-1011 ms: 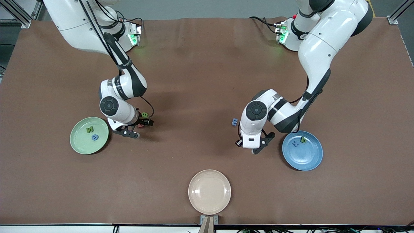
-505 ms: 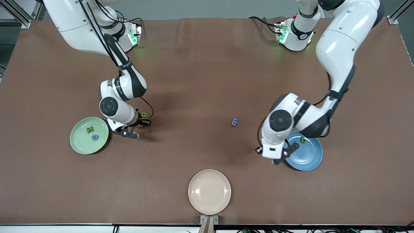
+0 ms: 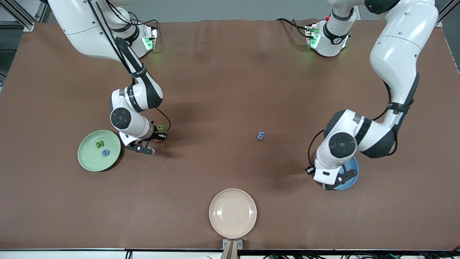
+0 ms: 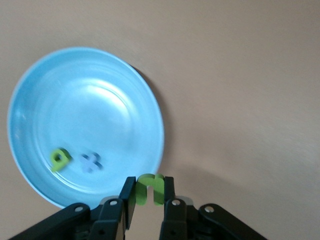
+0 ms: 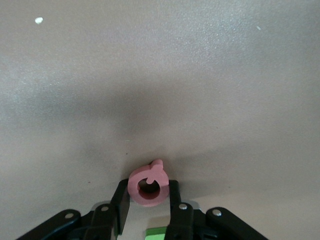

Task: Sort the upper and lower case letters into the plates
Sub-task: 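Drop the a on the green plate while the left gripper drops n on blue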

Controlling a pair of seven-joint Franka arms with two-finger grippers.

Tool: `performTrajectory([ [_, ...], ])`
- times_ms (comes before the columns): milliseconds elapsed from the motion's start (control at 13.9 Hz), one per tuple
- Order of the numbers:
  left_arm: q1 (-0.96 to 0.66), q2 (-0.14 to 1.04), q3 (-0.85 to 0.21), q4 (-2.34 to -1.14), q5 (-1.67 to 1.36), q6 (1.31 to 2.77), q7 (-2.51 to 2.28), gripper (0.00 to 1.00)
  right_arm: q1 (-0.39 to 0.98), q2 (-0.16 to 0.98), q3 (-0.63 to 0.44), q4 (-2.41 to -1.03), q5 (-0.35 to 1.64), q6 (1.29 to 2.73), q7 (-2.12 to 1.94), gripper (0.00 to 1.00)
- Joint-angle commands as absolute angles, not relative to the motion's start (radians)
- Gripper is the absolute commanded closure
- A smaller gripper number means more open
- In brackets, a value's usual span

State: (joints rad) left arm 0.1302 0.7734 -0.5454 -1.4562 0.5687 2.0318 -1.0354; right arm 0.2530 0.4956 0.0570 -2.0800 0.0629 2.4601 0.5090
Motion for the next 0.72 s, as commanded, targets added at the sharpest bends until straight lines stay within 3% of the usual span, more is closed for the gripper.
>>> performTrajectory([
  [0, 0.15, 0.762, -0.546, -1.474, 0.578, 2.013, -0.996, 1.0, 0.247, 0.499, 0.055, -2.082, 0.063, 2.464, 0.519, 0.81],
  [361, 0.156, 0.775, -0.512, -1.474, 0.572, 2.008, -0.989, 1.0, 0.189, 0.451, 0.022, -1.997, -0.03, 2.3, 0.376, 0.81],
  [505, 0.155, 0.788, -0.506, -1.474, 0.566, 2.008, -1.009, 1.0, 0.117, 0.431, 0.021, -1.993, -0.072, 2.296, 0.222, 0.81],
  [578, 0.155, 0.788, -0.493, -1.474, 0.572, 2.008, -1.006, 0.98, 0.079, 0.431, 0.021, -1.991, -0.072, 2.296, 0.128, 0.81],
  [650, 0.156, 0.79, -0.474, -1.474, 0.575, 2.009, -1.003, 0.9, 0.037, 0.431, 0.023, -1.991, -0.072, 2.301, 0.018, 0.81],
])
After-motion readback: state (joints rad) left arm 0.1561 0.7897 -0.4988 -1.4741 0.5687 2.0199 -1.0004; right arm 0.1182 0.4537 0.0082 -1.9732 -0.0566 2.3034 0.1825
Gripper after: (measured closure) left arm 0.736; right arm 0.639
